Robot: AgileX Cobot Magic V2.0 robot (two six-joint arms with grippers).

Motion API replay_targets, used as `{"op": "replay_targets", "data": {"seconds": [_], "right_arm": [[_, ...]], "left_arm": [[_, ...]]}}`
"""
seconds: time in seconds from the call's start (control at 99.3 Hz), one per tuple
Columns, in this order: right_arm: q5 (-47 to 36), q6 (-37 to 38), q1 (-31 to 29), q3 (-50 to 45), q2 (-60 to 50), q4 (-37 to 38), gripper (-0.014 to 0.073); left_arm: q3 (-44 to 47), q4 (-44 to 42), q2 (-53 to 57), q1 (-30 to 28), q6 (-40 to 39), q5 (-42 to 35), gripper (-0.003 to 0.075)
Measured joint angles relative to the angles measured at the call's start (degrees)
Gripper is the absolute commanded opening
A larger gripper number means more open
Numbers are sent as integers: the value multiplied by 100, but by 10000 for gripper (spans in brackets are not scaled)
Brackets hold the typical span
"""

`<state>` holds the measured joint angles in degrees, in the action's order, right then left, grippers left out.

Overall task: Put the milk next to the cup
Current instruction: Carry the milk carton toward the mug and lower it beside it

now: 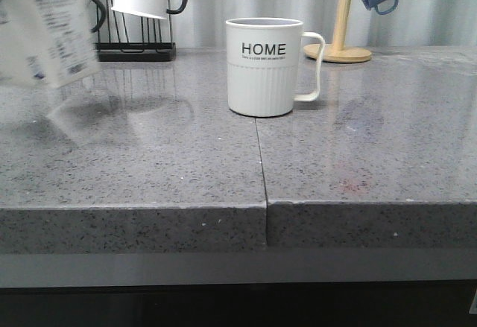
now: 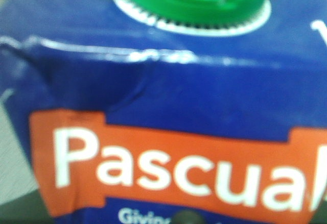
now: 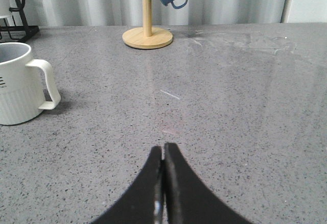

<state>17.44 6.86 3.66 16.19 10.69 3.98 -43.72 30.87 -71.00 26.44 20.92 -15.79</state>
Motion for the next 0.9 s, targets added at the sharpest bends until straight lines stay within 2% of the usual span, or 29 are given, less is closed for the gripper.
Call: {"op": "replay_targets", "data": {"seconds": [0.302,0.564,0.897], "right_arm": [[0,0,0,0,0,0,-68],[0,0,0,0,0,0,-68],[0,0,0,0,0,0,-68]], "left_arm": [[-829,483,-1028,760,257,-481,219],[-1105,1092,-1651,1376,372,-1006,219],[-1309,1901,-2109,1659,713,-1951,219]]}}
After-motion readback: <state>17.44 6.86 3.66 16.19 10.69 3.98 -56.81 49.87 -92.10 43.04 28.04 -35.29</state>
